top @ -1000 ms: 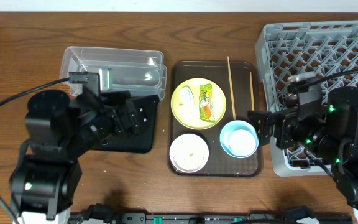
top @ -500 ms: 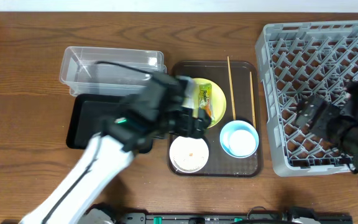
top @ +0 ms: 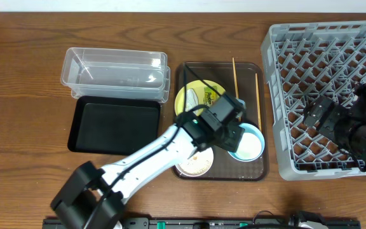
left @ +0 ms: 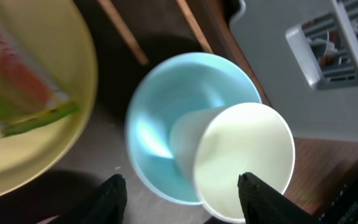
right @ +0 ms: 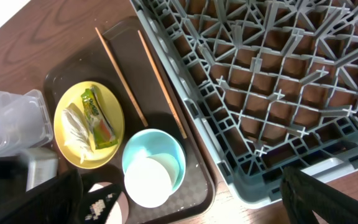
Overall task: Sort waste into correct bins and load items into the dishwasher rack
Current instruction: 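Lift the white cup with the left gripper toward the right gripper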
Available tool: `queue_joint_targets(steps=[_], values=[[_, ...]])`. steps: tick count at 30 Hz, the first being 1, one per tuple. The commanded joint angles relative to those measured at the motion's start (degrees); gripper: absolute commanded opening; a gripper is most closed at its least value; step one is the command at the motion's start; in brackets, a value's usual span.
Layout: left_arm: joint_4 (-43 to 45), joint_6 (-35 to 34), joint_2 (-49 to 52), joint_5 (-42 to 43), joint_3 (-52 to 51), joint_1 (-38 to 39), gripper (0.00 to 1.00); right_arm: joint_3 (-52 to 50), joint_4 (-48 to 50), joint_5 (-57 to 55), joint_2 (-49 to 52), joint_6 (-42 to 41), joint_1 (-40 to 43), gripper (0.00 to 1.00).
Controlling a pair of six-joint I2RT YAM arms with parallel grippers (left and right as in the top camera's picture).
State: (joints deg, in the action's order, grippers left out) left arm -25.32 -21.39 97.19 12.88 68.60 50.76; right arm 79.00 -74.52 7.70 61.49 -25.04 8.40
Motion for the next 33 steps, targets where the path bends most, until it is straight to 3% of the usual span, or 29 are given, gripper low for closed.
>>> queue_joint_targets(steps=[1, 7, 16, 20, 24, 28, 33], values=[[0.9, -0.2, 2.0, -1.7, 1.0, 2.0, 0.61, 0.9, -0.3, 0.3, 0.0, -0.4, 0.8, 0.99], [1.7, -0.2, 5.0, -2.1, 1.0, 3.2, 0.46, 0.9, -0.7, 0.3, 0.0, -0.4, 0.8, 0.99], [1.6, -0.4, 2.0, -0.6, 3.2, 1.3, 0.06, 0.9, -1.6, 0.3, 0.0, -0.3, 0.8, 0.99], [1.4, -0.4, -4.7, 4.4, 4.8, -2.3, 0.06, 0.9, -1.5, 0.3, 0.0, 1.5, 0.8, 0.99], [0.9, -2.8, -12.9, 14.2, 4.8, -9.8, 0.06, 0.9, 1.4, 9.0, 0.0, 10.2, 0.8, 0.99], [0.9, -5.4, -18.6, 32.8, 4.8, -20.4, 0.06, 0.9, 6.9, 35.1, 0.0, 27.2, 0.8, 0.99], [3.0, -7.3, -21.4, 56.8, 4.8, -31.6, 0.06, 0.9, 14.6, 60.5, 0.9, 34.6, -0.7, 0.98]])
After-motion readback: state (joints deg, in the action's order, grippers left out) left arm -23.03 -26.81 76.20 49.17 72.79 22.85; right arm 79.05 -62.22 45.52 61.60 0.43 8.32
